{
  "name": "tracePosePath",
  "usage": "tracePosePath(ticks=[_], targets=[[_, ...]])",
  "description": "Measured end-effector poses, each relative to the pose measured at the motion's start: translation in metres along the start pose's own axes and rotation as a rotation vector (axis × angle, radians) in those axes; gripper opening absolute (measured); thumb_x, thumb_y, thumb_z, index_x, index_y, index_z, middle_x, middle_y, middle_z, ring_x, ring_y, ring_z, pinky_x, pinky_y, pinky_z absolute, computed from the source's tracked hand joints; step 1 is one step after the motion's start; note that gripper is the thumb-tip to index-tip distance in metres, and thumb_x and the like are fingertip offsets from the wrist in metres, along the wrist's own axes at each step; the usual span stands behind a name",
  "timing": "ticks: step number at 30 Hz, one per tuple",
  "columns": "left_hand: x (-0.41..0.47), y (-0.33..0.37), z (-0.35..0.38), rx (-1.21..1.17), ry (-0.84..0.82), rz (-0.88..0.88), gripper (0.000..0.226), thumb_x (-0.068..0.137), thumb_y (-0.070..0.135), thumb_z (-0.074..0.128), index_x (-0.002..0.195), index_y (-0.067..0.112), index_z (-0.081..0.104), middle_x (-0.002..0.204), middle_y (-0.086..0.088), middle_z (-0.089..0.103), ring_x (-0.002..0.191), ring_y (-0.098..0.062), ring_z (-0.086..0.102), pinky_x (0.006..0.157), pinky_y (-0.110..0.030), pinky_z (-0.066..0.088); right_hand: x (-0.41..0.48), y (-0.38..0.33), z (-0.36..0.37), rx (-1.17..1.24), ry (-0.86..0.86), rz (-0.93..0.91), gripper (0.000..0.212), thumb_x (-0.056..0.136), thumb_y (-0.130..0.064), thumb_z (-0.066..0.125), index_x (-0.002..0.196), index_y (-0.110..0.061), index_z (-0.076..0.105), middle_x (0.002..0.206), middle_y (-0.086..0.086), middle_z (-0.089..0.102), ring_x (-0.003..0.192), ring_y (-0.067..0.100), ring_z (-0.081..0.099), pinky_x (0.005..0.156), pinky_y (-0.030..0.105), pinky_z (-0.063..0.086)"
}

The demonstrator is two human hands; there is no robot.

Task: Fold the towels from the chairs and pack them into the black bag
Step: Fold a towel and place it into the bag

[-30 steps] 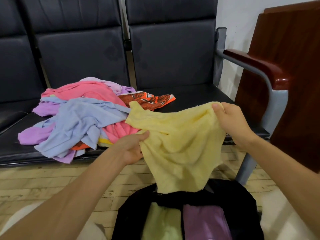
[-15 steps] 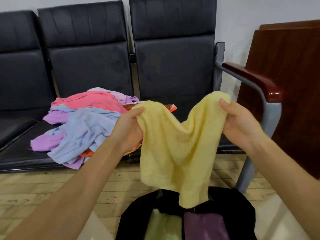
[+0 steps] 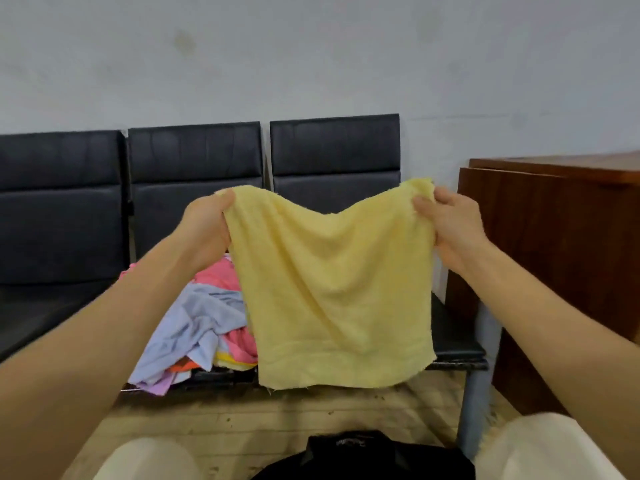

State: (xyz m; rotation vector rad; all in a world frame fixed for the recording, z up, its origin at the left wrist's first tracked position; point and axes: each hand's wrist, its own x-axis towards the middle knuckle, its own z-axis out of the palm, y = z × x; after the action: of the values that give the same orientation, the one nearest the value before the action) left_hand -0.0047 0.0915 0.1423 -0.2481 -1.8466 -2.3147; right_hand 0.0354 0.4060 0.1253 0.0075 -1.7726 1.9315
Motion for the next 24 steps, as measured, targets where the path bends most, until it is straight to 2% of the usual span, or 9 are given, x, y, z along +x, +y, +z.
tracePosePath(ticks=[3, 6, 8, 11, 14, 16, 19, 21, 24], targets=[[0.002, 0.008, -0.012, 0.051, 0.087, -0.006, 0.032, 0.101, 0.016, 0.041, 0.125, -0.002, 0.055, 0.117, -0.014, 0.063, 0.098, -0.023, 0.064, 0.073, -0.031, 0.053, -0.004, -0.009, -0.008, -0.203, 0.099, -0.122, 0.020, 0.091, -0.007, 0.061, 0.084, -0.022, 0.072, 0.085, -0.001, 0.069, 0.085, 0.012, 0.062, 0.079, 0.030, 0.050], [0.002, 0.009, -0.018, 0.166, 0.111, -0.002, 0.030, 0.102, 0.013, 0.041, 0.121, -0.004, 0.055, 0.102, -0.012, 0.064, 0.089, -0.021, 0.062, 0.083, -0.036, 0.051, -0.002, -0.008, -0.017, -0.319, 0.193, -0.153, 0.011, 0.089, -0.011, 0.063, 0.082, -0.008, 0.071, 0.078, 0.008, 0.064, 0.079, 0.016, 0.055, 0.073, 0.032, 0.044], [0.002, 0.010, -0.019, 0.265, 0.116, -0.003, 0.028, 0.101, 0.013, 0.044, 0.116, -0.004, 0.058, 0.100, -0.015, 0.065, 0.092, -0.026, 0.062, 0.092, -0.044, 0.050, 0.001, -0.007, -0.020, -0.344, 0.241, -0.129, 0.013, 0.090, -0.015, 0.064, 0.079, -0.014, 0.070, 0.080, 0.001, 0.065, 0.082, 0.016, 0.059, 0.076, 0.034, 0.049], [0.004, 0.011, -0.015, 0.415, 0.121, 0.022, 0.025, 0.099, 0.017, 0.047, 0.107, -0.001, 0.063, 0.106, -0.021, 0.064, 0.098, -0.032, 0.061, 0.096, -0.052, 0.049, 0.005, -0.009, -0.024, -0.381, 0.316, -0.114, 0.007, 0.093, -0.017, 0.062, 0.091, -0.014, 0.067, 0.088, 0.000, 0.063, 0.082, 0.014, 0.056, 0.080, 0.034, 0.050], [0.000, 0.011, -0.007, 0.526, 0.126, 0.056, 0.022, 0.098, 0.019, 0.048, 0.086, 0.005, 0.061, 0.091, -0.017, 0.060, 0.085, -0.029, 0.057, 0.090, -0.052, 0.051, 0.007, -0.008, -0.029, -0.314, 0.377, -0.082, 0.026, 0.091, -0.018, 0.064, 0.116, -0.011, 0.061, 0.109, 0.000, 0.057, 0.096, 0.015, 0.053, 0.081, 0.031, 0.045], [-0.004, 0.013, 0.000, 0.512, 0.140, 0.081, 0.020, 0.096, 0.018, 0.053, 0.080, 0.007, 0.058, 0.082, -0.012, 0.056, 0.078, -0.025, 0.053, 0.080, -0.048, 0.053, 0.007, -0.009, -0.033, -0.269, 0.380, -0.069, 0.031, 0.090, -0.018, 0.066, 0.119, -0.016, 0.057, 0.118, 0.000, 0.053, 0.108, 0.017, 0.050, 0.090, 0.035, 0.048], [-0.004, 0.013, 0.009, 0.365, 0.176, 0.082, 0.010, 0.093, 0.016, 0.061, 0.099, 0.009, 0.057, 0.084, -0.006, 0.056, 0.074, -0.018, 0.053, 0.064, -0.035, 0.050, 0.007, -0.009, -0.039, -0.282, 0.347, -0.063, 0.016, 0.091, -0.018, 0.064, 0.106, -0.023, 0.067, 0.123, 0.000, 0.058, 0.118, 0.019, 0.050, 0.099, 0.041, 0.047], [-0.003, 0.013, 0.014, 0.278, 0.191, 0.060, 0.019, 0.091, 0.015, 0.063, 0.109, 0.008, 0.058, 0.092, -0.007, 0.058, 0.079, -0.017, 0.054, 0.063, -0.030, 0.049, 0.006, -0.008, -0.041, -0.285, 0.323, -0.056, 0.014, 0.092, -0.017, 0.062, 0.103, -0.024, 0.070, 0.121, 0.000, 0.060, 0.117, 0.018, 0.051, 0.097, 0.037, 0.047], [-0.004, 0.014, 0.019, 0.185, 0.193, 0.009, 0.005, 0.090, 0.012, 0.063, 0.093, 0.008, 0.064, 0.087, -0.007, 0.062, 0.080, -0.018, 0.057, 0.072, -0.032, 0.053, 0.005, -0.008, -0.043, -0.248, 0.305, -0.044, 0.014, 0.092, -0.016, 0.063, 0.099, -0.025, 0.071, 0.111, -0.003, 0.063, 0.114, 0.017, 0.054, 0.094, 0.036, 0.050]])
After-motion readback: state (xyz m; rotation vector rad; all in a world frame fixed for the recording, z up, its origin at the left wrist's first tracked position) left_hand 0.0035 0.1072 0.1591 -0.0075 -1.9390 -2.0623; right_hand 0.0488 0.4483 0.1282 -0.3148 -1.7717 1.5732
